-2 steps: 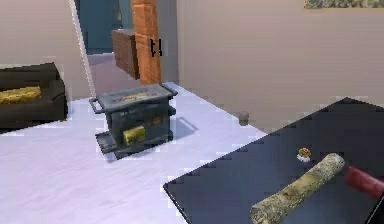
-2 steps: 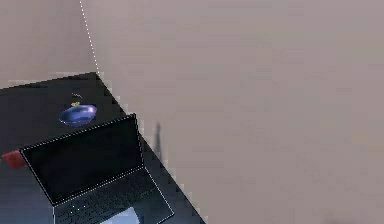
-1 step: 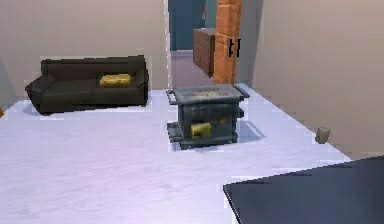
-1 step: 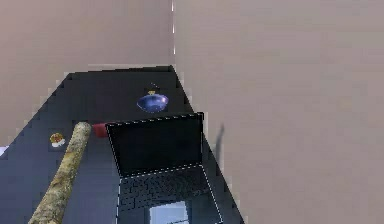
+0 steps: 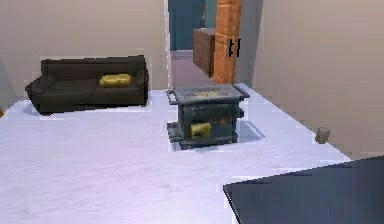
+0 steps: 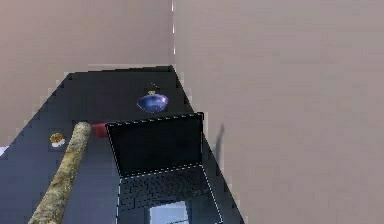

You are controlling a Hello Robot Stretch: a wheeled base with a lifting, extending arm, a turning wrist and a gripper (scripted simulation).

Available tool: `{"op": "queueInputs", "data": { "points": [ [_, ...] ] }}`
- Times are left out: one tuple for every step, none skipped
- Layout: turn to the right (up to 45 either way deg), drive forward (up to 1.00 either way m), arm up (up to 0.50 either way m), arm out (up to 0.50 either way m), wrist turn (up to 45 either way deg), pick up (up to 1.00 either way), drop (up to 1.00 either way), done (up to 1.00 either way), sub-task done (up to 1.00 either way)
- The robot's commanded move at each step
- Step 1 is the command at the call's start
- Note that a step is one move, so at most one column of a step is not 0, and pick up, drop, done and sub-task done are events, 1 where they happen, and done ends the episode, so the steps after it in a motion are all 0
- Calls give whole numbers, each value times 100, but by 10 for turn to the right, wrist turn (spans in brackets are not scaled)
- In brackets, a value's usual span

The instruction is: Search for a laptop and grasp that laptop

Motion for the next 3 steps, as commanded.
{"op": "queueInputs", "data": {
  "points": [
    [0,0,36,0,0,0,0,0,0],
    [0,0,0,6,0,0,0,0,0],
    [0,0,0,0,450,0,0,0,0]
  ]
}}
